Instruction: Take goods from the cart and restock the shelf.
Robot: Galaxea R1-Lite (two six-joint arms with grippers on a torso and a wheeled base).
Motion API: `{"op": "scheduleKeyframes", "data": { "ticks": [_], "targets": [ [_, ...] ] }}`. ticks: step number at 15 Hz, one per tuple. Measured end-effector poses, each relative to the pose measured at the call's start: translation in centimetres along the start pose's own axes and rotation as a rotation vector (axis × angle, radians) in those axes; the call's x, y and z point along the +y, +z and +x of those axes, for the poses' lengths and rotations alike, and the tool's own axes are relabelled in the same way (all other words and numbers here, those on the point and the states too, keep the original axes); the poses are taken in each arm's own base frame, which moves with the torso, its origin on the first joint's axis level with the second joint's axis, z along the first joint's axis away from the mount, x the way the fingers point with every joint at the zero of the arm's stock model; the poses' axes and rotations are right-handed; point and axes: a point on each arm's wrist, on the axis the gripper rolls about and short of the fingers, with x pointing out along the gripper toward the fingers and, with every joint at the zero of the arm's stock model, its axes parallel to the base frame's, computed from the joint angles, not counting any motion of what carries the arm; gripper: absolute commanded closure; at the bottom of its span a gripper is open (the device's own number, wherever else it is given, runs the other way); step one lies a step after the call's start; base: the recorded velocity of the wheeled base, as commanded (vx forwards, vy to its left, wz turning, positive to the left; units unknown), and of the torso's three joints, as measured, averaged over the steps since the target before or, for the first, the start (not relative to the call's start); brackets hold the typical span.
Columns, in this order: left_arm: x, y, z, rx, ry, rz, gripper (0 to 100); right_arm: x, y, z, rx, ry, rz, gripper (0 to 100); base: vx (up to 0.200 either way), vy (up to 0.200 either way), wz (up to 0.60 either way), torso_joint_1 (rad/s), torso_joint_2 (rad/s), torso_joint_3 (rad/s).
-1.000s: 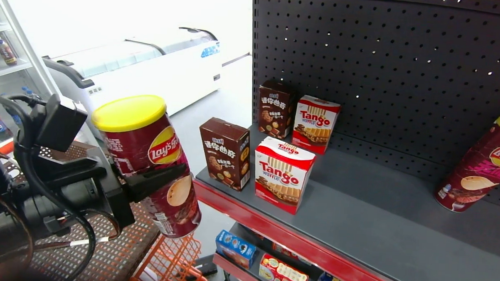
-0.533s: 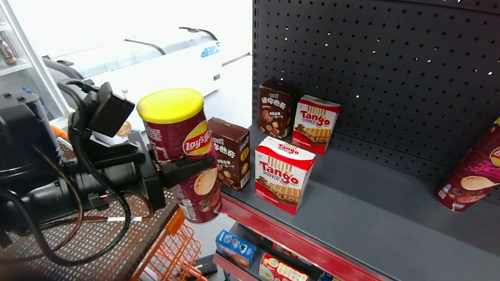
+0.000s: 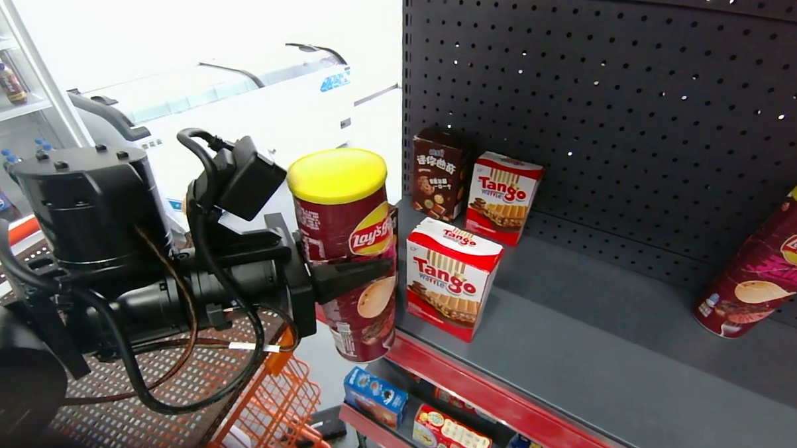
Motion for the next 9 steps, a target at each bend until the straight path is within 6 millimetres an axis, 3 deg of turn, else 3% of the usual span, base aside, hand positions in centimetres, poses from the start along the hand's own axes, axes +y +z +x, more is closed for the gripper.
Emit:
{"op": "scheduleKeyframes", "data": {
  "ticks": [9],
  "targets": [
    [-1.4,0.2,1.2,-0.012,-0.128,0.005,100,0.0,0.0,0.0,0.000,0.000,0.000,0,0.000,0.000,0.00,0.000,0.00,0.000]
  ]
}}
